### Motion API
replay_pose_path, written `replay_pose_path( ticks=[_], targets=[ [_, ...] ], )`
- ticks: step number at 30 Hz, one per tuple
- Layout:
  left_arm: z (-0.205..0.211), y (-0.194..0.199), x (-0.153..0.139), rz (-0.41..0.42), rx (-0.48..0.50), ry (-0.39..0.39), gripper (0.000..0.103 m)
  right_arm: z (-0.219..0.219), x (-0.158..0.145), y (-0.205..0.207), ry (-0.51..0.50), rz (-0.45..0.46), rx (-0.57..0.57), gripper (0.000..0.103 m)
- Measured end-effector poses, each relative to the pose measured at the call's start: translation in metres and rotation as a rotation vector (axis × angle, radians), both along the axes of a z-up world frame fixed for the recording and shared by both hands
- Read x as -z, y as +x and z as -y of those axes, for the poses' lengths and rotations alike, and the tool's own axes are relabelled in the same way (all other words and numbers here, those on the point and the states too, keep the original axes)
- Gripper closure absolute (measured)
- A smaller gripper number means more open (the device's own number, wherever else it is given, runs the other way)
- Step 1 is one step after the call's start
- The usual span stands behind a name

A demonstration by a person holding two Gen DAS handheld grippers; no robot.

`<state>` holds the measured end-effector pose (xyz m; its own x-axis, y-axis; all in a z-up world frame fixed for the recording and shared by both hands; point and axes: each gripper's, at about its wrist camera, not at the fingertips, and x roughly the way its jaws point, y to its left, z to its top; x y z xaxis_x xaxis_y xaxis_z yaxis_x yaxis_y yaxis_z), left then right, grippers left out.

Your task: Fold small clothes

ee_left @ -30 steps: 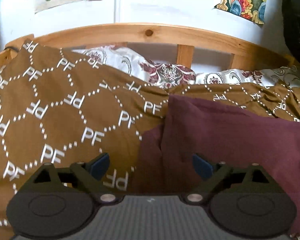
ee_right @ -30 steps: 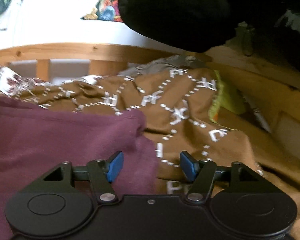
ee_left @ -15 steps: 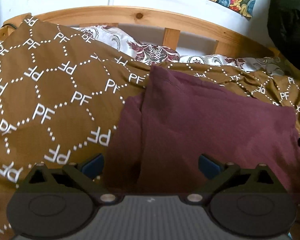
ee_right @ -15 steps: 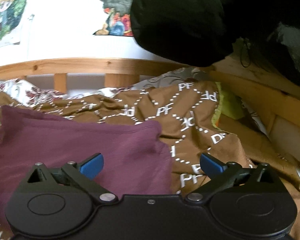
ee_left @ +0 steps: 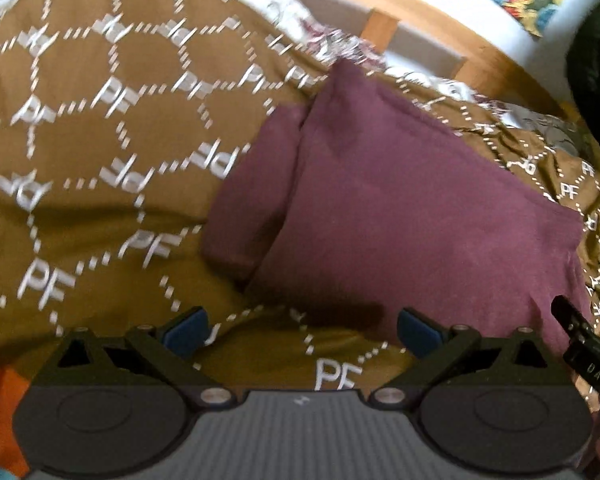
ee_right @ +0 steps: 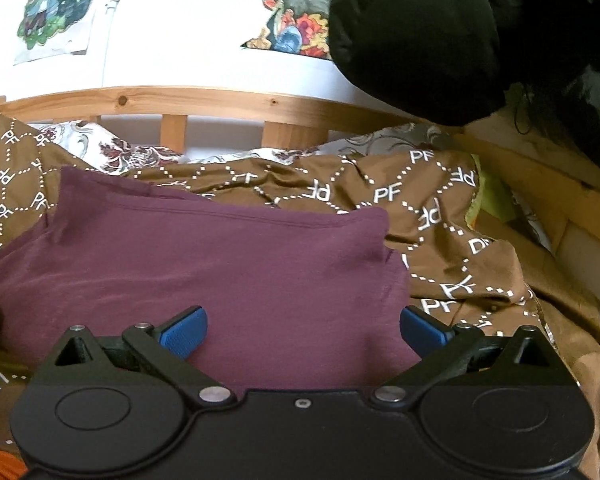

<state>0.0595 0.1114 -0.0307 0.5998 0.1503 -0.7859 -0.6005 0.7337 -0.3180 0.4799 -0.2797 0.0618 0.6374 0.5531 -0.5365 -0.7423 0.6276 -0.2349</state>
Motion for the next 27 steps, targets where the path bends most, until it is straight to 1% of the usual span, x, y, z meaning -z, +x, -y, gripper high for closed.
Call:
replay_pose_path(
  ticks=[2,5,8,12,17,22,27],
  targets=[
    [-0.002,-0.003,0.004,-0.006,-0.015,-0.022,0.001,-0.005,0.003,-0.007,-0.003,0.004,-0.022,0.001],
    [-0.002,-0.005,0.005,-0.005,-0.015,-0.015,0.001,-0.012,0.005,-0.017,0.002,0.017,-0.054,0.001],
    [0.001,-0.004,0.006,-0.016,-0.013,-0.002,0.001,-0.023,0.006,-0.021,0.019,0.018,-0.048,0.001],
    [0.002,-0.002,0.007,-0.027,-0.010,0.007,0.001,-0.034,0.008,-0.020,0.057,-0.026,-0.024,0.001],
    [0.004,0.000,0.008,-0.038,-0.002,0.021,0.001,-0.038,0.025,-0.022,0.025,-0.076,-0.052,0.001],
    [0.006,0.002,0.008,-0.054,0.007,0.042,0.001,-0.039,0.042,-0.015,-0.008,-0.172,-0.061,0.001],
    [0.008,0.004,0.009,-0.064,0.013,0.056,0.001,-0.035,0.048,-0.015,0.005,-0.190,-0.062,0.001]
  ],
)
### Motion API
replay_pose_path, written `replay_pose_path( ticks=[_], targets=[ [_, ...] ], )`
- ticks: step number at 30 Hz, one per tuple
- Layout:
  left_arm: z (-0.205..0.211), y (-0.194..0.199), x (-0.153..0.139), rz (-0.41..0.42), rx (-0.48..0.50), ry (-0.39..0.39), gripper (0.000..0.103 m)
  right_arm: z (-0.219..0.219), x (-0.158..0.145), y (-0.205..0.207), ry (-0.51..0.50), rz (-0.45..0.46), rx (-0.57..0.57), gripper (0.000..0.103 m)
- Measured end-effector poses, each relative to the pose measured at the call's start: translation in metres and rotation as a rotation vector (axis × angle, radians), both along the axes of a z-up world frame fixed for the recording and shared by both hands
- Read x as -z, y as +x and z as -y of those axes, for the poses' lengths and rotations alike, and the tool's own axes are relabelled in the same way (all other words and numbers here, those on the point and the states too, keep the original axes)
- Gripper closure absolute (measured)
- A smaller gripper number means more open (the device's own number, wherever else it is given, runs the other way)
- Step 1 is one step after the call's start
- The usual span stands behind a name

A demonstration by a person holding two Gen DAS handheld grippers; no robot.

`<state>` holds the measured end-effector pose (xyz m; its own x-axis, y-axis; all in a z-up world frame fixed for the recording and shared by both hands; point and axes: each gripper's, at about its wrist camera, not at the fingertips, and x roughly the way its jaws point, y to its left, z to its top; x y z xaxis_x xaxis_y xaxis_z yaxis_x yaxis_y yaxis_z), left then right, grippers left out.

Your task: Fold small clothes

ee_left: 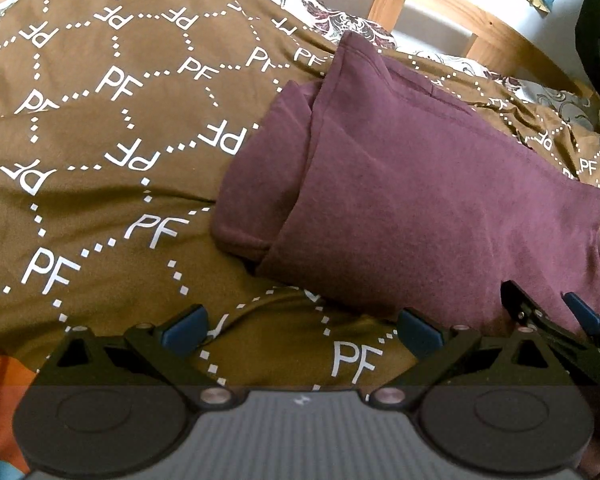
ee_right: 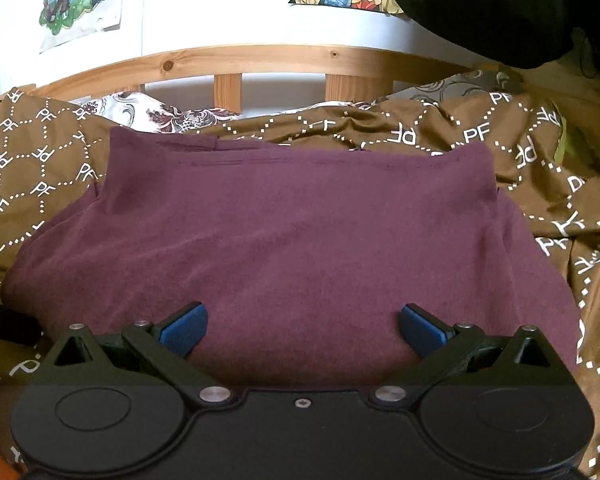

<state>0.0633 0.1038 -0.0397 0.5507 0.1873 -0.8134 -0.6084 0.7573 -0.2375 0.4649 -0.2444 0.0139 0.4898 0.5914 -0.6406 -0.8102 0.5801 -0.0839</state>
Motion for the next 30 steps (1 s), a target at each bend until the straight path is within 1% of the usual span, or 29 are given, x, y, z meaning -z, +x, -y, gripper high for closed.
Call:
replay_pose_path(
  ticks=[7,22,25,30],
  targets=[
    [0.001,0.001,0.000,-0.004,0.002,0.004,0.001,0.001,0.003,0.002,0.005,-0.016,0.001,0.001],
    [0.002,0.000,0.002,-0.003,0.008,0.001,0.001,0.001,0.003,0.001,0.008,-0.016,0.004,0.001],
    [-0.001,-0.001,0.001,0.017,-0.008,-0.027,0.001,0.001,0.003,0.001,0.010,-0.016,0.004,0.001],
    [-0.011,-0.003,0.001,0.116,-0.005,-0.142,0.001,0.002,0.005,0.002,0.017,-0.025,0.006,0.001]
  ],
)
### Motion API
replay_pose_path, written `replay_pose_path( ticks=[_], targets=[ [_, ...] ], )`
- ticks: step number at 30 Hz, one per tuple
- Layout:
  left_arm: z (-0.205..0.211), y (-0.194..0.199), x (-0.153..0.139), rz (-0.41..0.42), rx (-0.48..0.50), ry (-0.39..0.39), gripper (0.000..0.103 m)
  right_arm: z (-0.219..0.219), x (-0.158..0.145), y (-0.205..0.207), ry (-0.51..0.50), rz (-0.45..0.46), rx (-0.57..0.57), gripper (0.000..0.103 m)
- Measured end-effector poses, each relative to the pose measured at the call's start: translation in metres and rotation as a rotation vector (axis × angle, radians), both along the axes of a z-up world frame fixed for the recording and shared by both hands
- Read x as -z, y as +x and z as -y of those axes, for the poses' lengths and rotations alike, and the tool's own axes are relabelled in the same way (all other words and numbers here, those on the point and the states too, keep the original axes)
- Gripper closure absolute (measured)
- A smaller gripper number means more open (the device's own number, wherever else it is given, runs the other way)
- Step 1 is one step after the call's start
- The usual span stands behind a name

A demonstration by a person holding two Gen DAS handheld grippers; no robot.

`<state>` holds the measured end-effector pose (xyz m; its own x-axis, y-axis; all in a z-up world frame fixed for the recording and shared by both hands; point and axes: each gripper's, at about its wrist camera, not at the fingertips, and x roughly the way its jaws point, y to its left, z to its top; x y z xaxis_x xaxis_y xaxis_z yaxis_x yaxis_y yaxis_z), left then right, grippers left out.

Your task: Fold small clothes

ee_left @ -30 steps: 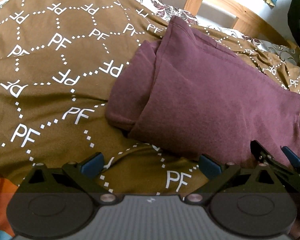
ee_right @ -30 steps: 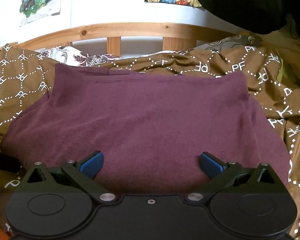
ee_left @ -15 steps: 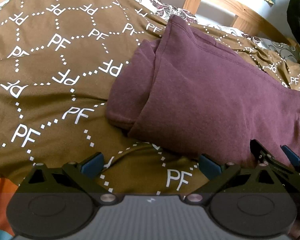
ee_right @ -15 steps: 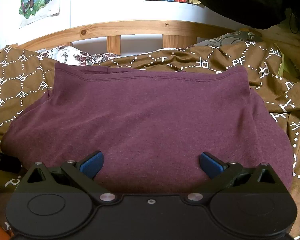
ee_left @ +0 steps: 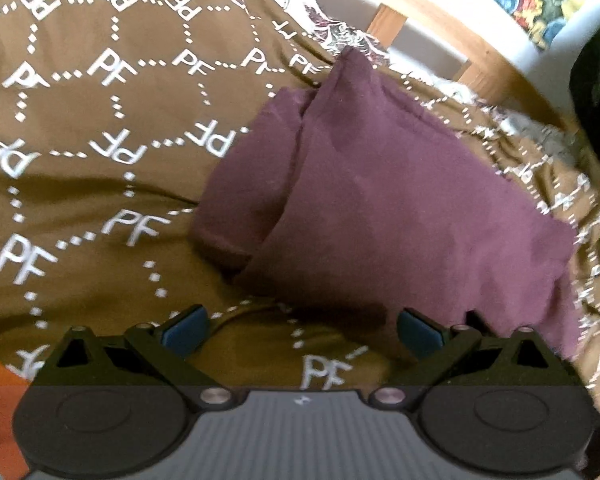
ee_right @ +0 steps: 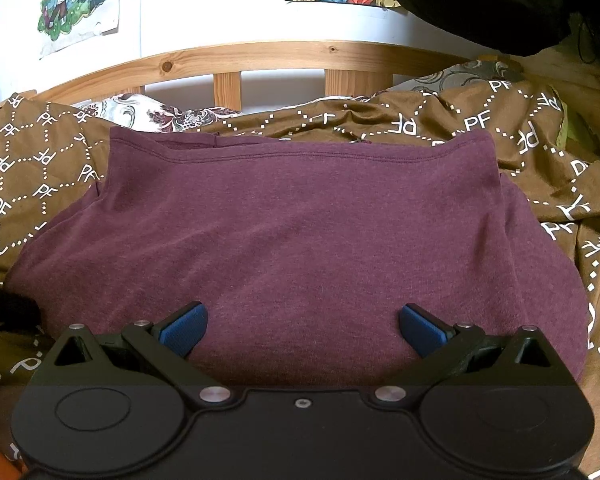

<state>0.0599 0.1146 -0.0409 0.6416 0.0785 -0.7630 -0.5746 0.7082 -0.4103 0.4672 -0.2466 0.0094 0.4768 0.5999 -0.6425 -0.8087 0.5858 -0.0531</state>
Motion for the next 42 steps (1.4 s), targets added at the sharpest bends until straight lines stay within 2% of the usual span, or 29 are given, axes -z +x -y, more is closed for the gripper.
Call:
replay_pose_path(
  ticks=[7,15,19,21,23,24,26,27,29,32,37,42],
  targets=[
    [-0.009,0.017,0.013,0.047,0.028,-0.087,0.001,0.001,0.001,0.003,0.010,-0.017,-0.001,0.001],
    [-0.031,0.037,0.029,0.102,-0.069,-0.150,0.001,0.003,0.003,0.006,0.024,-0.029,-0.002,0.001],
    [-0.026,0.039,0.029,0.099,-0.104,-0.127,0.003,0.004,0.003,0.006,0.028,-0.031,-0.003,0.001],
    [-0.023,0.038,0.026,0.081,-0.138,-0.106,0.011,0.004,0.003,0.006,0.029,-0.030,-0.002,0.001],
    [-0.023,0.037,0.024,0.075,-0.169,-0.109,0.026,0.004,0.003,0.006,0.029,-0.029,-0.002,0.001],
    [-0.023,0.035,0.024,0.072,-0.182,-0.112,0.029,0.004,0.003,0.006,0.029,-0.029,-0.002,0.001],
    [-0.022,0.032,0.022,0.058,-0.204,-0.110,0.048,0.004,0.004,0.006,0.031,-0.026,0.001,0.001],
    [-0.022,0.031,0.020,0.059,-0.206,-0.108,0.051,0.005,0.004,0.006,0.031,-0.025,0.000,0.001],
    [-0.019,0.029,0.015,0.069,-0.194,-0.080,0.065,0.004,0.003,0.006,0.029,-0.021,-0.001,0.001],
    [-0.006,0.035,0.003,0.073,-0.161,-0.002,0.077,0.004,0.000,0.004,0.016,-0.014,-0.010,0.001],
    [0.011,0.039,-0.019,0.143,-0.119,0.109,0.083,0.002,-0.011,0.005,-0.024,-0.012,-0.070,0.001],
    [0.040,0.052,-0.054,0.239,0.012,0.261,0.085,0.017,-0.039,0.021,0.009,0.033,-0.047,0.001]
  ],
)
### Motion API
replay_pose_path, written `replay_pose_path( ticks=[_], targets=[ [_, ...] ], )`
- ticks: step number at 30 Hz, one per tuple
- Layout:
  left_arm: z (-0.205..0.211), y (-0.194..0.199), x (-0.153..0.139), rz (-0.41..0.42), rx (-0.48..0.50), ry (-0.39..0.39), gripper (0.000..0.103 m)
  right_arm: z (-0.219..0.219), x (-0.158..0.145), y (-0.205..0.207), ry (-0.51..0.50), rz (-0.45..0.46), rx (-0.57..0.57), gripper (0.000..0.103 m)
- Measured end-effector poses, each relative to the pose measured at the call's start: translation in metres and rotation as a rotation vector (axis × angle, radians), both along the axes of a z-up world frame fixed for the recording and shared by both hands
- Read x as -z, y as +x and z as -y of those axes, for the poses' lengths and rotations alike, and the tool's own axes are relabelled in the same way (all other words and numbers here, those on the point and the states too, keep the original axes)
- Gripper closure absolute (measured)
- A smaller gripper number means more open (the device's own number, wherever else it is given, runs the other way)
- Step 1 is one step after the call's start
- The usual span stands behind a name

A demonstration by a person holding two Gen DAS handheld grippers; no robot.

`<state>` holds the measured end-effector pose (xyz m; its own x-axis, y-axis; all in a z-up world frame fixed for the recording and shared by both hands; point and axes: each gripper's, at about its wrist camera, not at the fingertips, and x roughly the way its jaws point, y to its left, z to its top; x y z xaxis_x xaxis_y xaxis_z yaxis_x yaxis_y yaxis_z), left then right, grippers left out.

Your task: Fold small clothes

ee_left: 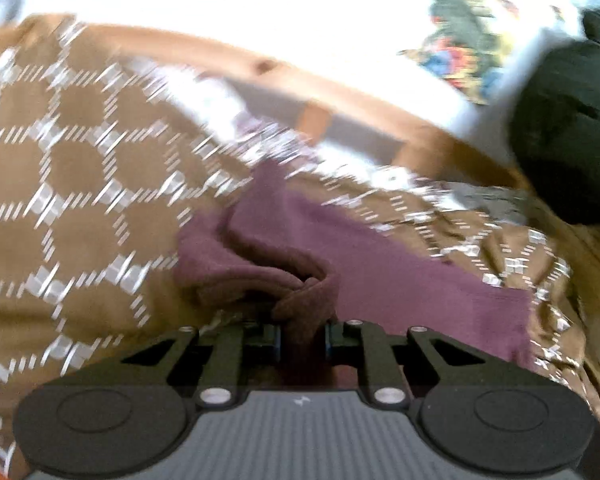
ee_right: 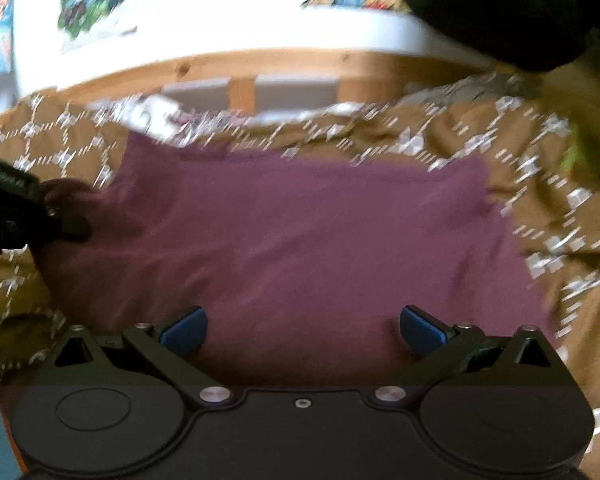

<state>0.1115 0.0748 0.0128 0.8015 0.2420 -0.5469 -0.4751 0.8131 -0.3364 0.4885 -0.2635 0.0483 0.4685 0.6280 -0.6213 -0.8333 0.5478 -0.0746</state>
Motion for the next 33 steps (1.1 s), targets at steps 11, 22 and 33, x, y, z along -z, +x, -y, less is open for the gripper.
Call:
replay_pose_path(
  ticks=[11,22,33],
  targets=[
    [0.107,0.048,-0.035,0.032,0.430,0.237,0.086,0.061,-0.048,0.077,0.065,0.149,0.275,0.001],
    [0.160,0.059,0.003,-0.134,0.692,0.359,0.064,0.098,-0.045,0.119,0.098,0.079,0.433,0.001],
    [0.100,0.034,-0.007,0.025,0.664,-0.028,0.016,0.079,-0.034,0.108,0.040,0.074,0.363,0.001]
  ],
)
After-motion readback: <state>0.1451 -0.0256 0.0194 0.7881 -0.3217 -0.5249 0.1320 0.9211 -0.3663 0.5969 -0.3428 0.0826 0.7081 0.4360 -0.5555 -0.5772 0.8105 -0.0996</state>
